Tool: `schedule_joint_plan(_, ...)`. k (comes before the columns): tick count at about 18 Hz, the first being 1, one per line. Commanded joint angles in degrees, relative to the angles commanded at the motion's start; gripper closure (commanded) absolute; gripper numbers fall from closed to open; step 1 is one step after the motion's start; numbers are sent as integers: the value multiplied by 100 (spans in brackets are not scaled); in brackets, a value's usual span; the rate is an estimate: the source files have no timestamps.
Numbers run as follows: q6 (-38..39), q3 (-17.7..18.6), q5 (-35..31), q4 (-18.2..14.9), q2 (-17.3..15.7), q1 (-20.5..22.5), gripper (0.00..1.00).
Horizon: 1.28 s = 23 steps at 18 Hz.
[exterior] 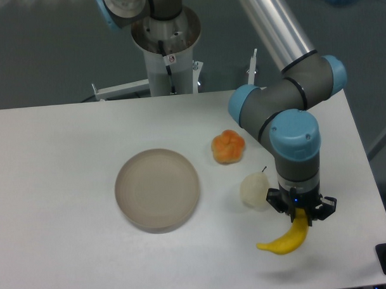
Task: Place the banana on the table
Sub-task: 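Carry the held yellow banana toward the pear and green pepper, then lower the banana onto the table beside the white pear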
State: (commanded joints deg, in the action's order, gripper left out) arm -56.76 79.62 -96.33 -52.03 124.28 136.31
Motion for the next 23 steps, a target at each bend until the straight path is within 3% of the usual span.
schedule_joint_plan(6, -1029, 633, 70, 44, -185, 475, 66)
schedule_joint_plan(7, -1144, 756, 70, 235, -185, 562, 66)
schedule_joint_plan(9, -1127, 1028, 245, 517, -185, 720, 66)
schedule_joint_plan(12, -778, 1275, 780, 545, -316, 975, 67)
schedule_joint_plan(23, -450, 1504, 861, 624, -194, 1090, 66)
